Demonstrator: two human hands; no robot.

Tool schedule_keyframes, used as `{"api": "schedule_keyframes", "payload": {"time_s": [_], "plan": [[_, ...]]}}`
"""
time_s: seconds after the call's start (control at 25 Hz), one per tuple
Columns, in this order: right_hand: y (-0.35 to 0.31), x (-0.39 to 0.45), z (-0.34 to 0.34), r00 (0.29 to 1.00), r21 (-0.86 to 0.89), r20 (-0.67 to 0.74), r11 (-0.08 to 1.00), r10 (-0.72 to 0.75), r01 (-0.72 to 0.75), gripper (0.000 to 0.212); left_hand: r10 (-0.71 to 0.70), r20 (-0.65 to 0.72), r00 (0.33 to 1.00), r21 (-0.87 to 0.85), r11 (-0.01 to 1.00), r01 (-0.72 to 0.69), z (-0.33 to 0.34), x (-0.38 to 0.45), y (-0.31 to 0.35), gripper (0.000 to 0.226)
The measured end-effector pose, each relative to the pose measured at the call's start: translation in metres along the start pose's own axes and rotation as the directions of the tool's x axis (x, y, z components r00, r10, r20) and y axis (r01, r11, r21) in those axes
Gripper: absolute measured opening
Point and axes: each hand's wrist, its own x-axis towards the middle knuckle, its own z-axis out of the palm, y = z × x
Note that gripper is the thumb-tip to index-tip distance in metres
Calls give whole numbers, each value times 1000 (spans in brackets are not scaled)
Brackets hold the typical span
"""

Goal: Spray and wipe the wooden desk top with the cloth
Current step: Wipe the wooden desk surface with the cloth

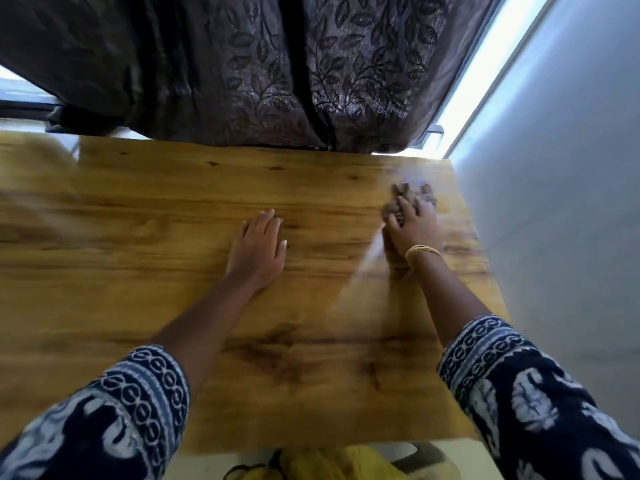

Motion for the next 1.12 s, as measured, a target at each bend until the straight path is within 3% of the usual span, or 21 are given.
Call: {"api": "schedule_keyframes", "payload": {"time_s": [0.12, 0.2, 0.28, 0.36, 0.44, 0.52, 0.6, 0.68, 0.76, 0.84, 0.96, 1.04, 1.12], "plan": [[-11, 18, 4, 944, -7, -59, 945, 326, -327, 58, -19, 12, 1000, -31, 999, 19, 6, 37, 5, 49], [-45, 28, 8, 931, -28, -62, 932, 360, -362, 59, -41, -5, 999, -64, 997, 41, 8, 60, 7, 48], [-86, 38, 15, 989, -17, -22, 989, 149, -149, 60, -75, -33, 997, -82, 994, 72, 10, 76, 7, 47], [-127, 46, 20, 986, 2, 35, 987, -162, 162, 60, -122, -79, 989, -62, 991, 118, 12, 85, 5, 45], [-147, 60, 20, 878, -9, 166, 889, -450, 457, 60, -164, -94, 982, -50, 986, 160, 14, 90, 2, 44], [-135, 75, 14, 780, -37, 225, 795, -584, 606, 60, -173, -97, 980, -41, 985, 169, 14, 92, 2, 44], [-94, 95, 5, 841, -49, 120, 843, -527, 535, 60, -167, -96, 981, -44, 986, 163, 13, 94, 1, 45], [-35, 112, -3, 948, 7, 6, 948, -318, 318, 59, -165, -96, 982, -46, 986, 161, 14, 94, 1, 46], [15, 119, -10, 993, 38, -44, 993, -110, 111, 62, -166, -99, 981, -43, 986, 162, 15, 93, 1, 46], [27, 123, -8, 993, 18, -78, 996, 86, -85, 67, -175, -98, 980, -52, 984, 170, 15, 93, 2, 45], [-27, 117, 6, 885, 50, -91, 890, 456, -454, 66, -183, -99, 978, -63, 982, 178, 16, 93, 4, 45], [-84, 105, 16, 932, 44, -74, 935, 355, -353, 63, -180, -99, 979, -58, 983, 175, 15, 93, 3, 45], [-136, 97, 26, 998, 51, -32, 998, 47, -45, 59, -179, -96, 979, -52, 983, 175, 14, 93, 3, 45]]}}
